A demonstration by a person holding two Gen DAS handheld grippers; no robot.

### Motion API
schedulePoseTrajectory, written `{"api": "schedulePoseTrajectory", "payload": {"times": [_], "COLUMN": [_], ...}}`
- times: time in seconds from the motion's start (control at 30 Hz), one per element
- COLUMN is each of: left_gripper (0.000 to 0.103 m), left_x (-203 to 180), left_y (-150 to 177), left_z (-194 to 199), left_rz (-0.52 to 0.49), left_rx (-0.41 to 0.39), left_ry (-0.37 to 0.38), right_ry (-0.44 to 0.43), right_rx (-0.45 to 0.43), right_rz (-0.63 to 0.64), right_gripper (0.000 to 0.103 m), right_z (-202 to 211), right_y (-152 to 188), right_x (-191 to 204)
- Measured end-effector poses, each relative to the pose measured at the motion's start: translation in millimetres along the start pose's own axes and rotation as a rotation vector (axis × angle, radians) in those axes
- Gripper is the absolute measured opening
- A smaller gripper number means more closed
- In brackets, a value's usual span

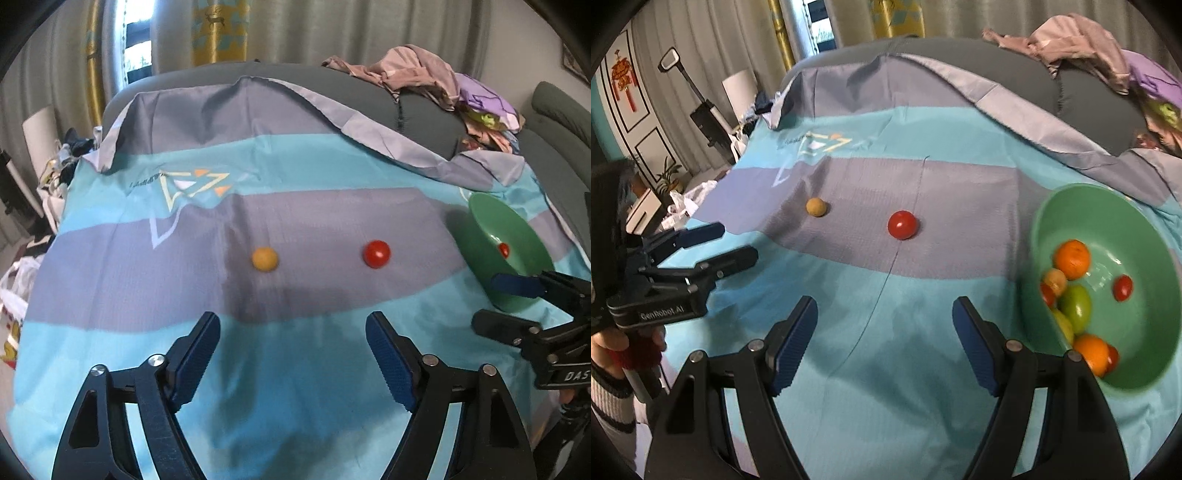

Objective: Organize fruits
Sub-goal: 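Grasp the small yellow fruit with the left tool while the right tool grasps the tomato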

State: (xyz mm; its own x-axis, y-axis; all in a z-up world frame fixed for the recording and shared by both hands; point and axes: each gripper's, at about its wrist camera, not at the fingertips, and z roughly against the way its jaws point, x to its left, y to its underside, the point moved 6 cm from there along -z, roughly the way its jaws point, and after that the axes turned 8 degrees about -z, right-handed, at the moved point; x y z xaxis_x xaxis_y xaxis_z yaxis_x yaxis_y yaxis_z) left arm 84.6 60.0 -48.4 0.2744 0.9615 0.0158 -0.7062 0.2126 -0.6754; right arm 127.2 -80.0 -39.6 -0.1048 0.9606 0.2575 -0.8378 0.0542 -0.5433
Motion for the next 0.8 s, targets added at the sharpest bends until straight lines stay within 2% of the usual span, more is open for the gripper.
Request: {"api": "schedulePoseTrajectory", "payload": {"times": [0.07, 0.17, 0.33, 0.4, 0.57, 0.67, 0.8], "left_gripper": [0.081, 0.069, 0.068, 0.065, 0.061, 0.052, 0.044], "left_x": [4, 8, 12, 12, 19, 22, 22], "left_y": [-7, -15, -26, -28, -30, -28, -30], "left_z": [-11, -27, -55, -63, -84, -94, -100], "left_rz": [-0.01, -0.029, -0.058, -0.076, -0.093, -0.106, -0.13], "left_rx": [0.003, 0.023, 0.075, 0.094, 0.155, 0.191, 0.19], "left_ry": [0.007, 0.015, 0.027, 0.023, 0.018, -0.001, -0.021], "right_ry": [-0.001, -0.003, -0.006, 0.0, 0.019, 0.031, 0.042], "right_rx": [0.02, 0.042, 0.065, 0.083, 0.122, 0.151, 0.163], "right_rz": [-0.004, -0.012, -0.009, 0.0, 0.021, 0.038, 0.053], "right_gripper": [0.074, 0.072, 0.07, 0.065, 0.06, 0.054, 0.048], "right_z": [-15, -34, -57, -67, -93, -107, -117], "right_y": [-7, -16, -30, -37, -49, -50, -51], "right_x": [-2, -5, -7, -6, -6, -5, -4]}}
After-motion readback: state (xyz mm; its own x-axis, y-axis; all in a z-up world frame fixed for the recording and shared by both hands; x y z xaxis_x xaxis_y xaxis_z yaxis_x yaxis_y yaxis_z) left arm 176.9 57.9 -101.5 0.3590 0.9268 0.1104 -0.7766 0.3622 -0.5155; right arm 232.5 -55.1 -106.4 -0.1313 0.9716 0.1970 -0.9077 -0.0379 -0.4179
